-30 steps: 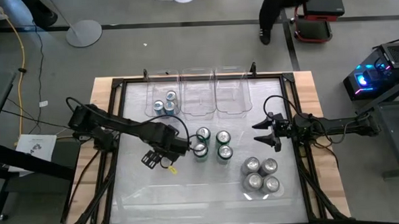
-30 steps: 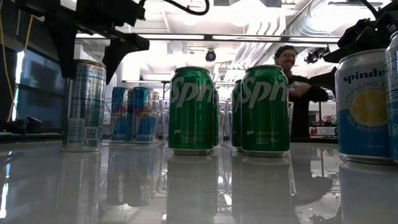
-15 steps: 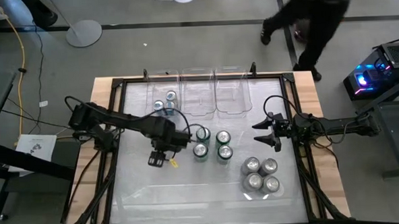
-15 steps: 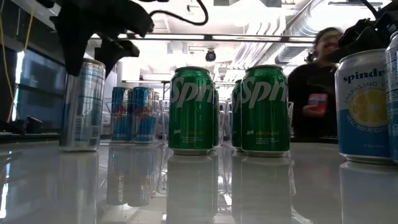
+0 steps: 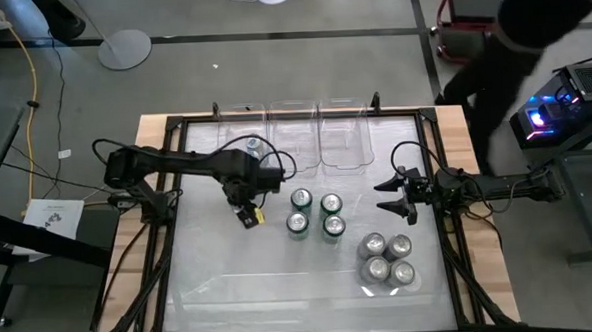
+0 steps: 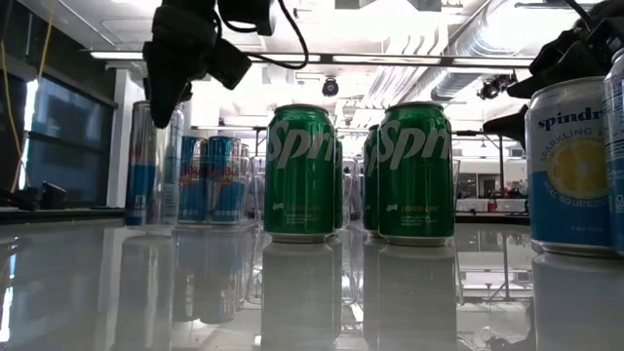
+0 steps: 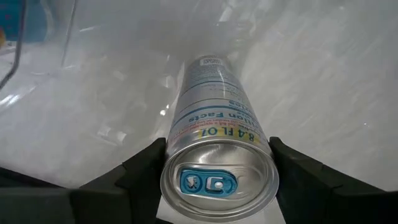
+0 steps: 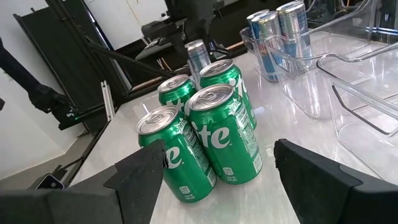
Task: Sort soda cans
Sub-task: Put the blue soda can into the left transparent bin
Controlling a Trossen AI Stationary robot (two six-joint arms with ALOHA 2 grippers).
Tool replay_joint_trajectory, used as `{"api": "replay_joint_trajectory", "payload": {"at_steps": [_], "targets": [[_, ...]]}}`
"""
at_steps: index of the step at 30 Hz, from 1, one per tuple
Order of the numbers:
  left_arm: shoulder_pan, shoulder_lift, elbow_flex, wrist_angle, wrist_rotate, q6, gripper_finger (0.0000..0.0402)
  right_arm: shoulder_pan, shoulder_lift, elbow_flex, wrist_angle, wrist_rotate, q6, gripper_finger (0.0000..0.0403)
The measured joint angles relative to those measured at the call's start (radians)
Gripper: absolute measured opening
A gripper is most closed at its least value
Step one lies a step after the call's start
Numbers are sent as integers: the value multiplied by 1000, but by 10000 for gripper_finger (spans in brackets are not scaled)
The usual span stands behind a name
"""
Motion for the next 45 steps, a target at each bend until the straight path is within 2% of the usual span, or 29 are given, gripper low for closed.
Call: {"api": "replay_joint_trajectory", "payload": {"at_steps": [7,12,17,23,30,34,45], "targets": [[60,-125,66,-111,-6,-84,232,0,0,0,0,0,0,291],[163,-207,211,-176,-29,-158,232,0,0,0,0,0,0,291],[317,-210,384,-190,-51,-142,231,0,0,0,0,0,0,291],[535,-160,524,-190,-53,-2,230,0,0,0,0,0,0,291],[738,-81,516,-191,-54,109,230,0,0,0,0,0,0,291],[780,-7,507,-191,-48,156,230,0,0,0,0,0,0,291],[771,186,506,-189,-26,191,234,0,0,0,0,0,0,291]]}}
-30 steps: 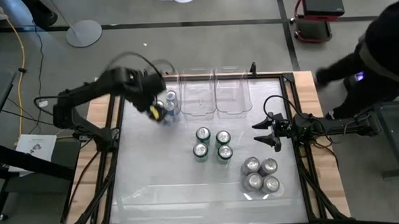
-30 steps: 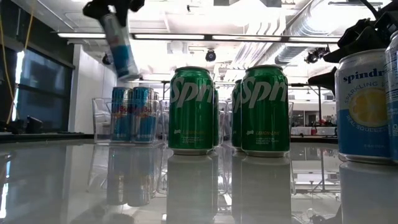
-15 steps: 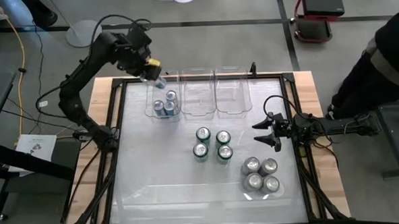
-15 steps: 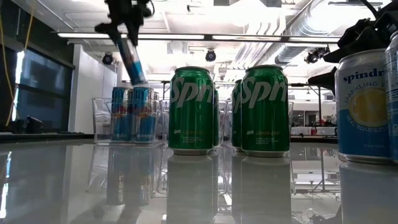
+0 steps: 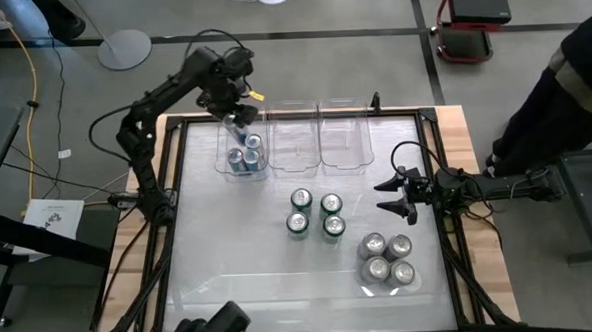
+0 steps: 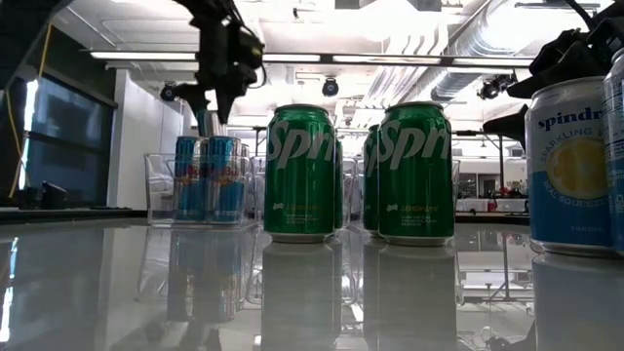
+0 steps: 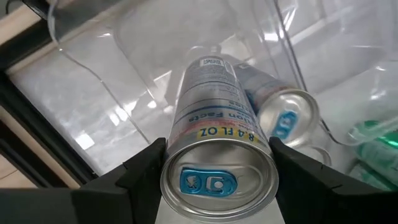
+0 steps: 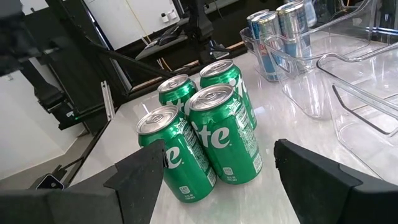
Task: Sort soda cans
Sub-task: Put the blue soda can into the left transparent bin
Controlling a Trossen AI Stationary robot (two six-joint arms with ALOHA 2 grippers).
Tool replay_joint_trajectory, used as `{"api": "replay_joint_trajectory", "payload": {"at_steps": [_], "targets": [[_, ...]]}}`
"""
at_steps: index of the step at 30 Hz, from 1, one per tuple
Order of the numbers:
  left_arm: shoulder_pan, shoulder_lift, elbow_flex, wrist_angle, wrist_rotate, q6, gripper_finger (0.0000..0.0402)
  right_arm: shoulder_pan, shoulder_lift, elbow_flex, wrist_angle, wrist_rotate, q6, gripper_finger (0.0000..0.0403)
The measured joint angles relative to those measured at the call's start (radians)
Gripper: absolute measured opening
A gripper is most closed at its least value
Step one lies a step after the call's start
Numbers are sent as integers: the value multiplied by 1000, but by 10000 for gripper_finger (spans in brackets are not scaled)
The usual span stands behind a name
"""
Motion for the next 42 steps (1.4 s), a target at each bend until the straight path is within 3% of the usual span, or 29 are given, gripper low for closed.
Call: {"api": "replay_joint_trajectory", "payload": {"at_steps": [9,21,42], "targets": [[-6,65,-5,1,-3,-11,235,0,0,0,0,0,0,291],[-20,60,-155,-2,1,-36,236,0,0,0,0,0,0,291],[-20,60,-157,27,10,-26,260,0,0,0,0,0,0,291]]}}
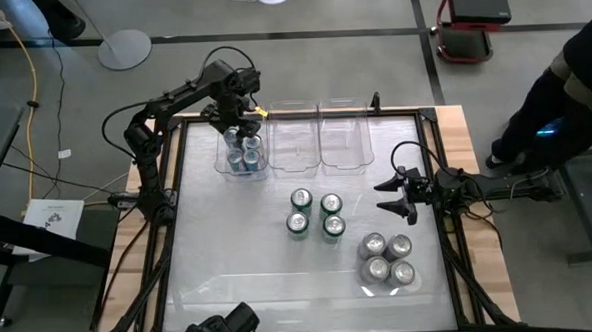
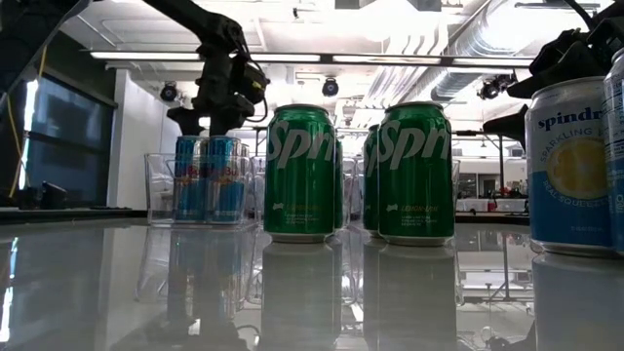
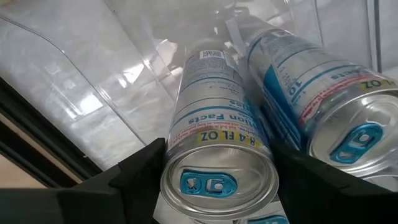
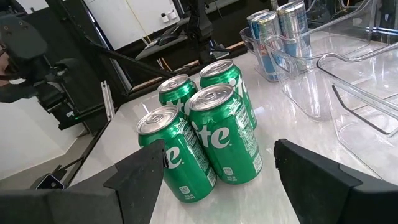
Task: Sort soda cans
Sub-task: Put the blue soda can into the left transparent bin
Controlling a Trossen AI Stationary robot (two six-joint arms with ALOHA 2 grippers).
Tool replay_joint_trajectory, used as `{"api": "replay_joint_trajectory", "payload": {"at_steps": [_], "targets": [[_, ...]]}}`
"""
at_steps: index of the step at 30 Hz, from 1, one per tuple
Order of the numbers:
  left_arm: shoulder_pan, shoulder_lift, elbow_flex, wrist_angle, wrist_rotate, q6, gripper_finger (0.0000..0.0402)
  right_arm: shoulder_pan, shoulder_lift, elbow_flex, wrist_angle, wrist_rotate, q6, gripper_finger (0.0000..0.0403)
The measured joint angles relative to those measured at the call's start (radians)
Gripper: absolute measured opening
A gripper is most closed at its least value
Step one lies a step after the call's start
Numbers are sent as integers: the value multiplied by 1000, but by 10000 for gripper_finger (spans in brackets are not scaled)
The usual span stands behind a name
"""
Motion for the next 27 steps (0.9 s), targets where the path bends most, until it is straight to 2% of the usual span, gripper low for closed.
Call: {"api": "replay_joint_trajectory", "payload": {"at_steps": [27], "targets": [[-2,0,0,1,18,25,262,0,0,0,0,0,0,291]]}}
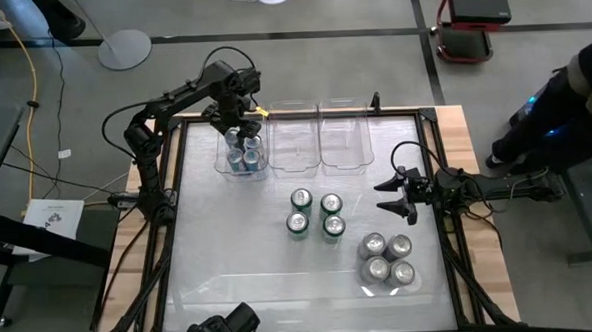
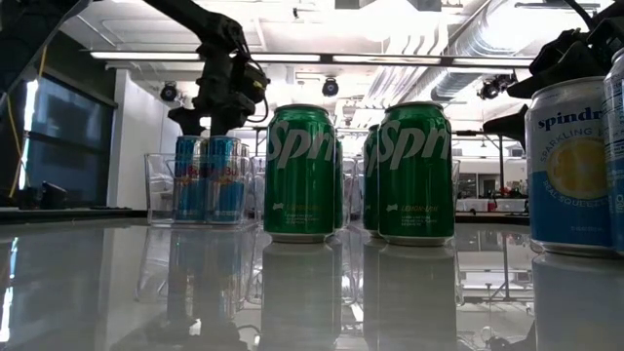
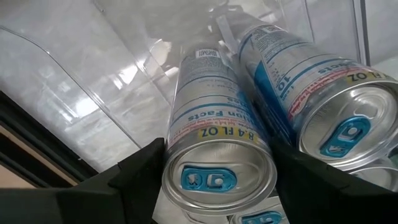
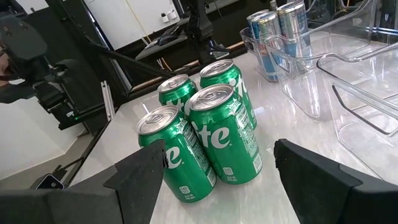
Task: Sort soda cans
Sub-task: Put the blue soda can into the left transparent bin, then put the bottom right green soda can into the center transparent bin
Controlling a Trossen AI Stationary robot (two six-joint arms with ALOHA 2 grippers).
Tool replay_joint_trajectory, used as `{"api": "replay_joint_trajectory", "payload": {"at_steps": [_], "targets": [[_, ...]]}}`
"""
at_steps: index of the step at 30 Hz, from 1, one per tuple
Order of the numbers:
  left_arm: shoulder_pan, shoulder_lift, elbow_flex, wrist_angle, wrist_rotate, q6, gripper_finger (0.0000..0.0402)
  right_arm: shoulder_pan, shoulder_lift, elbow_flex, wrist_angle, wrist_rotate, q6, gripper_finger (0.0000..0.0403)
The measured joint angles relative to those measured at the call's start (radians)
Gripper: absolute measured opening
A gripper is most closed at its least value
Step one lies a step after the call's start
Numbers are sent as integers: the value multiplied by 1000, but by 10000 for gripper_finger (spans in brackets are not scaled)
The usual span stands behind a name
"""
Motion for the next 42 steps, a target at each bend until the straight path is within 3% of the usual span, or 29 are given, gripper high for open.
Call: {"api": "replay_joint_trajectory", "payload": {"at_steps": [9,21,30,35,42], "targets": [[0,-1,0,-6,26,14,265,0,0,0,0,0,0,291],[11,-3,27,-33,74,71,310,0,0,0,0,0,0,291],[32,-152,118,1,58,149,310,0,0,0,0,0,0,291],[-42,-363,-22,269,56,171,310,0,0,0,0,0,0,291],[-319,-657,-457,886,59,184,310,0,0,0,0,0,0,291]]}}
